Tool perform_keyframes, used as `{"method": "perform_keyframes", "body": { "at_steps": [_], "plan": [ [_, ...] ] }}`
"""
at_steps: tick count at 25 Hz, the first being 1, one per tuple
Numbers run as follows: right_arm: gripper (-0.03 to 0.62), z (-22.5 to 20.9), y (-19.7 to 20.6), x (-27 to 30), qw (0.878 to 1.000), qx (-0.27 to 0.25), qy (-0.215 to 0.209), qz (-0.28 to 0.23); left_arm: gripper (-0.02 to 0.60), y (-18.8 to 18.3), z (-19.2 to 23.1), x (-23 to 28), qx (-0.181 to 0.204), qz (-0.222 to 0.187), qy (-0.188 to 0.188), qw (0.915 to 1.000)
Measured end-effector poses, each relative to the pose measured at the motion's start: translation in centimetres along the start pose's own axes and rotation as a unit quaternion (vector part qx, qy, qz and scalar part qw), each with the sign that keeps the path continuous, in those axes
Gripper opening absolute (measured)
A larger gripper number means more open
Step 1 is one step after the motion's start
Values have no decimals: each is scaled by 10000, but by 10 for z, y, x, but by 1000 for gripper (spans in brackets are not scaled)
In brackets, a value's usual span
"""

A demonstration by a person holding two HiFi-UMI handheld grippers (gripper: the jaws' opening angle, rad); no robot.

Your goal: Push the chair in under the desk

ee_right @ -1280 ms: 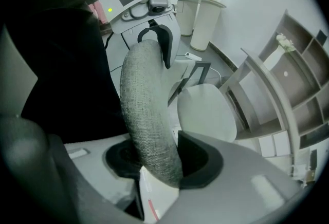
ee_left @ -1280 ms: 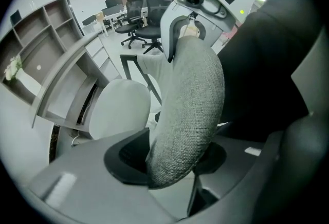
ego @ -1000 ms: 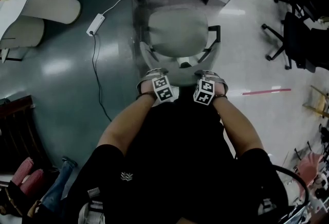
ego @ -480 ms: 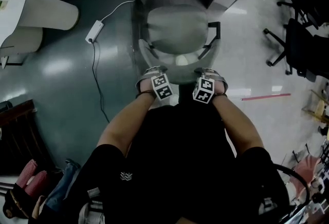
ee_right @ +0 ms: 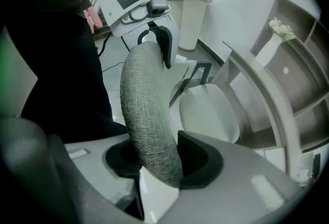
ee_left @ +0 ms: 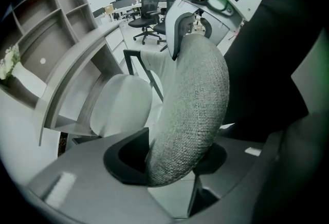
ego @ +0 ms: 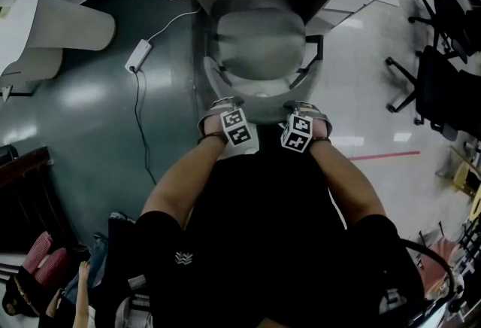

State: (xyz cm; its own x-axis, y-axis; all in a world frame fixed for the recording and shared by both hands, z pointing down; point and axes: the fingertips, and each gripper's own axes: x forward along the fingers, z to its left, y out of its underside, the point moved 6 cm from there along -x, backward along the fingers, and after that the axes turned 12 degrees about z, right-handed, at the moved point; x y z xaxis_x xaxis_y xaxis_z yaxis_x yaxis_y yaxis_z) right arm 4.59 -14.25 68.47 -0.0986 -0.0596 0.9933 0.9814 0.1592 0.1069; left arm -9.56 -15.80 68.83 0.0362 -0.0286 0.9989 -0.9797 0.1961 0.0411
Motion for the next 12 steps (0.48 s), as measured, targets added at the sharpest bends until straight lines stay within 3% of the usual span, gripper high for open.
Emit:
{"method": "perform_keyframes", "body": {
  "at_steps": [12],
  "plan": [
    [161,-97,1,8,9999,-159,9,-50,206,-32,88,7,-141,97,-10,9999]
  ]
}}
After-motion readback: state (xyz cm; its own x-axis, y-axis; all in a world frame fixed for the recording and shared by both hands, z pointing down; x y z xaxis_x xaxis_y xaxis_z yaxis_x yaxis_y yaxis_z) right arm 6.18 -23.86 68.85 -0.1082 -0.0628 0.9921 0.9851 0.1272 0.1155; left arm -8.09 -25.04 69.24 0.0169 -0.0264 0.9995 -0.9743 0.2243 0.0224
